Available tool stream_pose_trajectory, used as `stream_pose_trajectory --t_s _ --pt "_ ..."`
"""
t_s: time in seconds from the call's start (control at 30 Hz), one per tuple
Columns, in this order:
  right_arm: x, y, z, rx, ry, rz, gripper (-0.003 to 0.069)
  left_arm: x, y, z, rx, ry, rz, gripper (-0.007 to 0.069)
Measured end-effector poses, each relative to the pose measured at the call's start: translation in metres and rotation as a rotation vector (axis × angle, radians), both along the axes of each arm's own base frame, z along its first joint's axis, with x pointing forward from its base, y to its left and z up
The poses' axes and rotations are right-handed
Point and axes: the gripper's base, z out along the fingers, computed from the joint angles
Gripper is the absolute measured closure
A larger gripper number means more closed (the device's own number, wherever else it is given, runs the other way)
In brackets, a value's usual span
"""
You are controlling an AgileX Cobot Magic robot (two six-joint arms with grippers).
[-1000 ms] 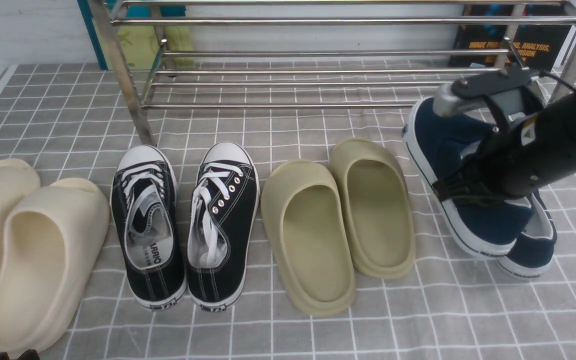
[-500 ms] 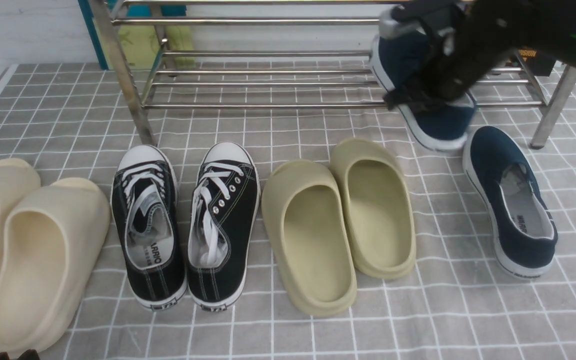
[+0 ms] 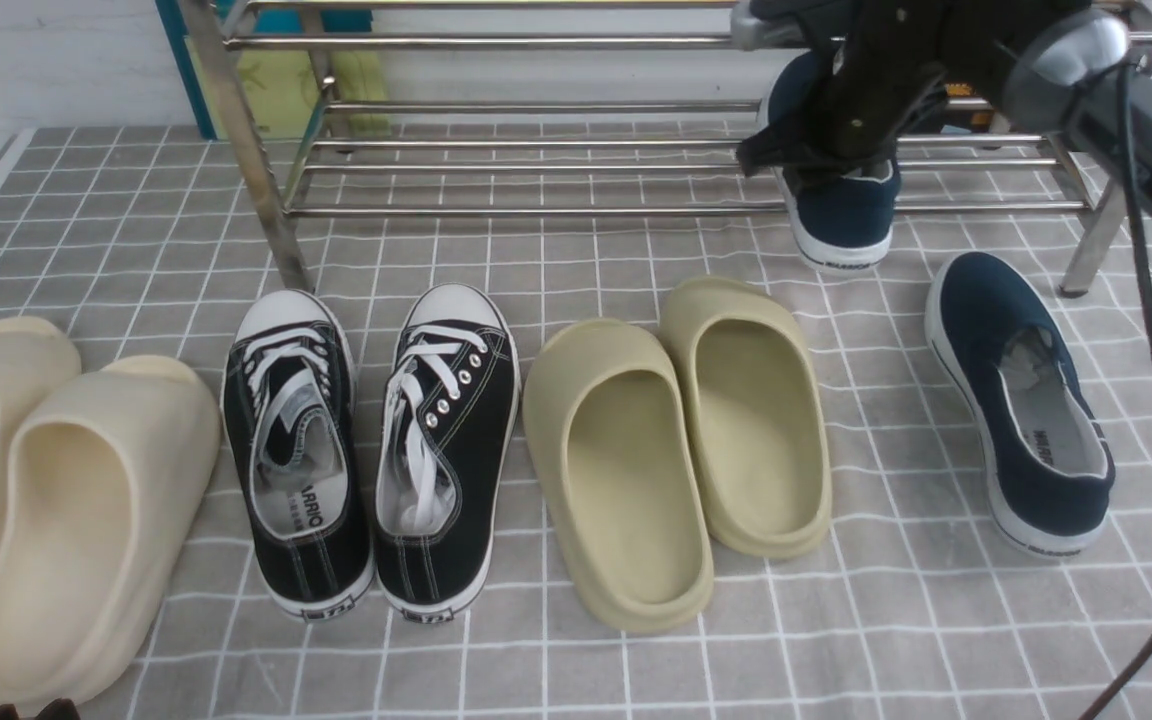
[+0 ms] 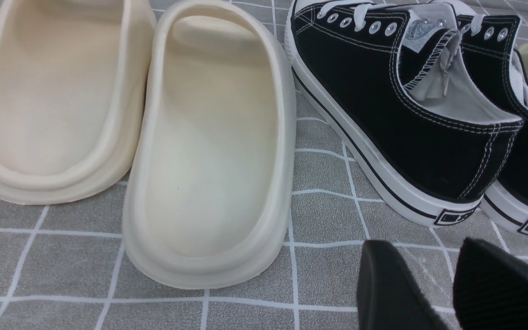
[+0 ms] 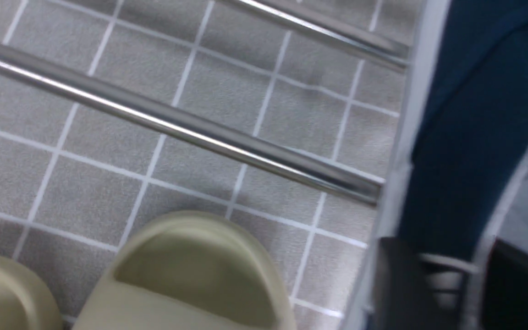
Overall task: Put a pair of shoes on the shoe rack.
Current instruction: Use the right arm to put a shoe into the shoe rack, then use the right arm to grab the shoe closest to it
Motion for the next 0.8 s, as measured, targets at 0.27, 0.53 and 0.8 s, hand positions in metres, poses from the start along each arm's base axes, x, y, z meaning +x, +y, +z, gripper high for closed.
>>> stream_pose_trajectory --t_s 0.27,0.53,0.8 --pt "-0.057 -0.015 0.093 0.059 -0.063 0.007 0.0036 0.000 0.000 0.000 0.000 0.000 0.000 0.0386" --pt "-0.125 -0.063 0.094 -0.008 0.143 -0.117 0.0097 0.000 0.000 0.000 0.000 0.000 0.000 0.0386" --pt "-0.146 -0.072 -0.052 -0.056 0.305 -0.160 0.0203 0.000 0.000 0.000 0.000 0.000 0.000 0.0386"
